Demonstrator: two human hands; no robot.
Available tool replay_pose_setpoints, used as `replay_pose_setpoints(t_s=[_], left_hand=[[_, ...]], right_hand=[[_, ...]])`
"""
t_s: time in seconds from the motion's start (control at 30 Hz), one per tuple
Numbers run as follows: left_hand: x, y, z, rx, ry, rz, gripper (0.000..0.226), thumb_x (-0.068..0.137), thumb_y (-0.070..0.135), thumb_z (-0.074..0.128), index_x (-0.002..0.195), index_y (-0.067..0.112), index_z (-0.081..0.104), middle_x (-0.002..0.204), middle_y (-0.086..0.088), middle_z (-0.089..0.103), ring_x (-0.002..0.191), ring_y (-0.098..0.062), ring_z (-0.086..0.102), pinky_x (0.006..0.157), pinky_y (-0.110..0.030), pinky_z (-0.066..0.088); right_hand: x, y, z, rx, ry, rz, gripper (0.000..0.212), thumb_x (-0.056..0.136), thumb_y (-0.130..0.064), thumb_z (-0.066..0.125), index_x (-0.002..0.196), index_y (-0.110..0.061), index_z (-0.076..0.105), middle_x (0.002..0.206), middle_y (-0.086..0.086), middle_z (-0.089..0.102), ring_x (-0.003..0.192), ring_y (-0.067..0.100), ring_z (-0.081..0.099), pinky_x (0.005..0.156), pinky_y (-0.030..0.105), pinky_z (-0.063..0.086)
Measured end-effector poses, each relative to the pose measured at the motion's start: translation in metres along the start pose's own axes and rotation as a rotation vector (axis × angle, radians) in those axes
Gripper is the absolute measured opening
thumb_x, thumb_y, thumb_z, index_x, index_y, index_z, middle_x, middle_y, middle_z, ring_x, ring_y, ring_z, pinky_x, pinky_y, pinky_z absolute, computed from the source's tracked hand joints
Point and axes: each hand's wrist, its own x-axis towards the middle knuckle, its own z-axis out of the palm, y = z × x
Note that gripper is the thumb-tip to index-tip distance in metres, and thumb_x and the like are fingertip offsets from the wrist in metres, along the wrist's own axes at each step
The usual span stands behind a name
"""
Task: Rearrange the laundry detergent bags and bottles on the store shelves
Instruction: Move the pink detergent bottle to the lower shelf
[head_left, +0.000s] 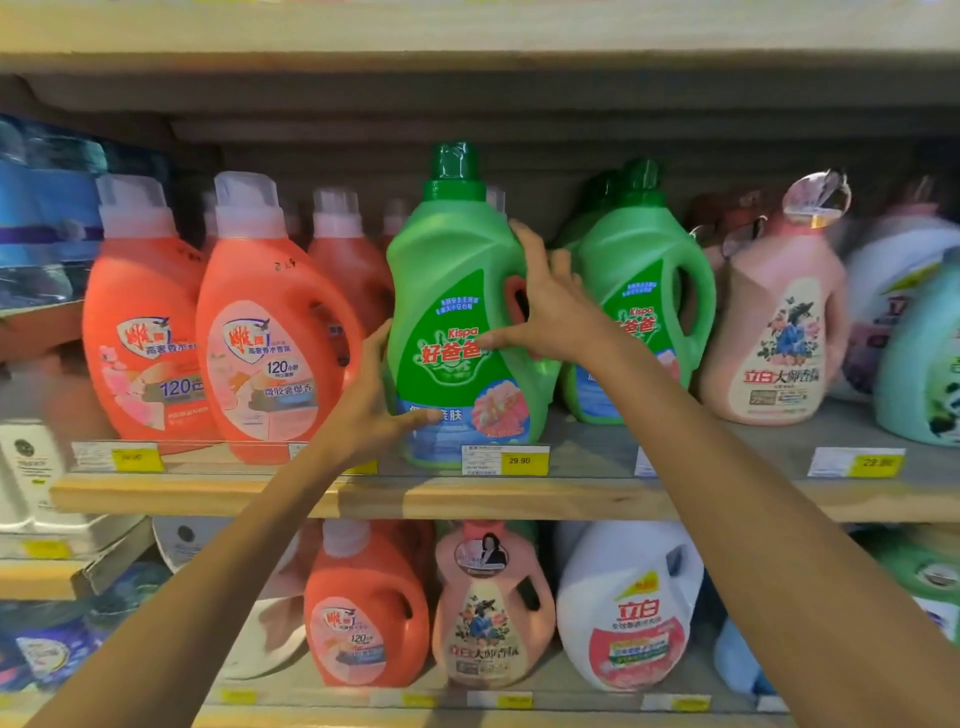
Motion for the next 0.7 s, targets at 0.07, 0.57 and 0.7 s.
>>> replay_pose_setpoints(t_s=[0.07,0.57,0.7], left_hand=[[0.001,0.004,0.004,-0.004,0.007,-0.011,0.122,0.062,0.032,0.092,0.155,0.017,0.013,0.151,0.000,0.042,0.139,-0.012,0.046,0.115,-0.044,0.042],[0.030,0.043,0.105,-0.102,-0.081,0.026,0.101,0.073,-0.008,0.082,0.141,0.020,0.013,0.148,-0.017,0.044,0.130,-0.005,0.054,0.102,-0.012,0.044],[0.037,0.060,0.132,-0.128,-0.108,-0.016,0.111,0.068,0.024,0.090,0.146,0.019,0.011,0.150,-0.013,0.043,0.139,-0.021,0.048,0.114,-0.032,0.042]], right_hand=[[-0.001,0.005,-0.001,0.012,-0.001,-0.003,0.133,0.061,-0.048,0.090,0.154,-0.039,-0.004,0.137,0.015,0.029,0.127,0.045,0.040,0.104,0.057,0.041],[-0.028,0.097,-0.053,0.026,0.053,0.037,0.136,0.057,-0.053,0.090,0.154,-0.040,-0.005,0.141,0.016,0.030,0.130,0.041,0.040,0.111,0.053,0.035],[-0.036,0.126,-0.072,0.029,0.055,0.036,0.136,0.057,-0.051,0.090,0.156,-0.035,-0.002,0.143,0.018,0.031,0.136,0.035,0.035,0.116,0.048,0.030]])
